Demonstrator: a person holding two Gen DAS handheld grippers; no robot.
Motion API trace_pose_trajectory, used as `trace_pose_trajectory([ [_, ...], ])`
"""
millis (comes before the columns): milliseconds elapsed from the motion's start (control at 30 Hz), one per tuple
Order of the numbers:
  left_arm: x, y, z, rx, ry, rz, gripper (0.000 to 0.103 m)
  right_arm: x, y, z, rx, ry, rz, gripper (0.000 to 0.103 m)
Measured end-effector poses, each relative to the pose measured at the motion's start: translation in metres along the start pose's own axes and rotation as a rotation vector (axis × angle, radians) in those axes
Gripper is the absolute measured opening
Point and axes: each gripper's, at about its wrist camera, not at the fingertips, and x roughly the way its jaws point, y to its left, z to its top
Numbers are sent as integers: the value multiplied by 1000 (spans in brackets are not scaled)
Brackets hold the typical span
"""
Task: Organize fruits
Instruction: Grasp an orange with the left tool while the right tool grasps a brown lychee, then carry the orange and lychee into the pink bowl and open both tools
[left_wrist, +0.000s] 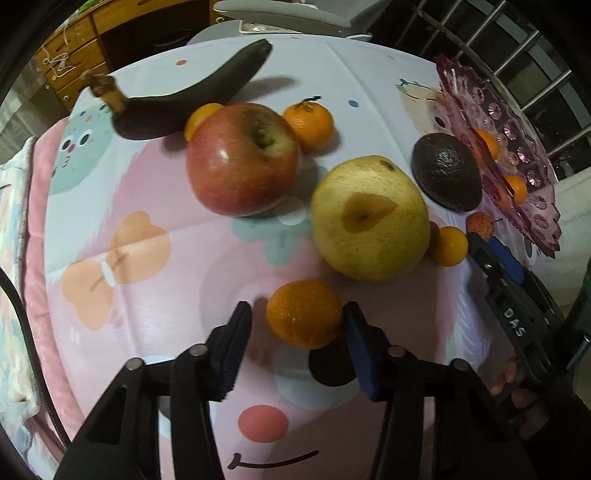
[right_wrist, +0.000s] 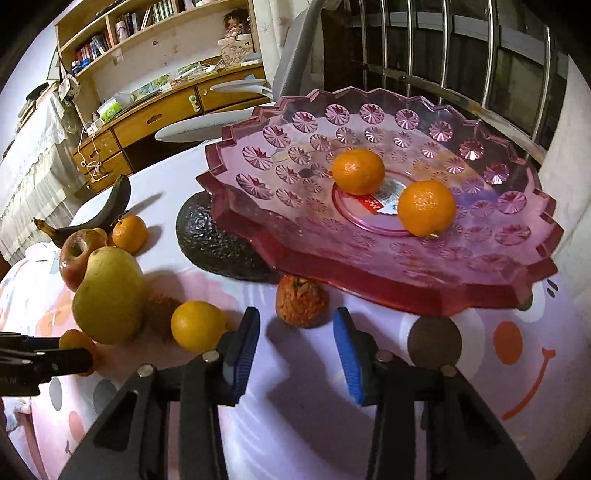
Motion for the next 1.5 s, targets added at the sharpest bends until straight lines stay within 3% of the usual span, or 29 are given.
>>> trace_pose_trajectory([
  [167, 5, -13, -1, 17, 5, -11, 40, 3, 4, 2, -7, -6, -6, 42],
  [367, 7, -17, 0, 23, -2, -6, 40, 5, 5, 4, -16, -25, -12, 41],
  [500, 6, -18, 1, 32, -11, -5, 39, 7, 5, 4, -11, -26, -24, 30],
  [733, 1, -21, 0, 23, -26, 24, 39, 6, 6, 3, -10, -15, -6, 30],
  [1067, -48, -30, -9, 41, -78, 31, 39, -21, 10, 2, -10, -39, 26, 28],
  [1500, -124, -75, -28, 126, -224, -23, 39, -98, 10, -8, -7, -131, 47, 28],
])
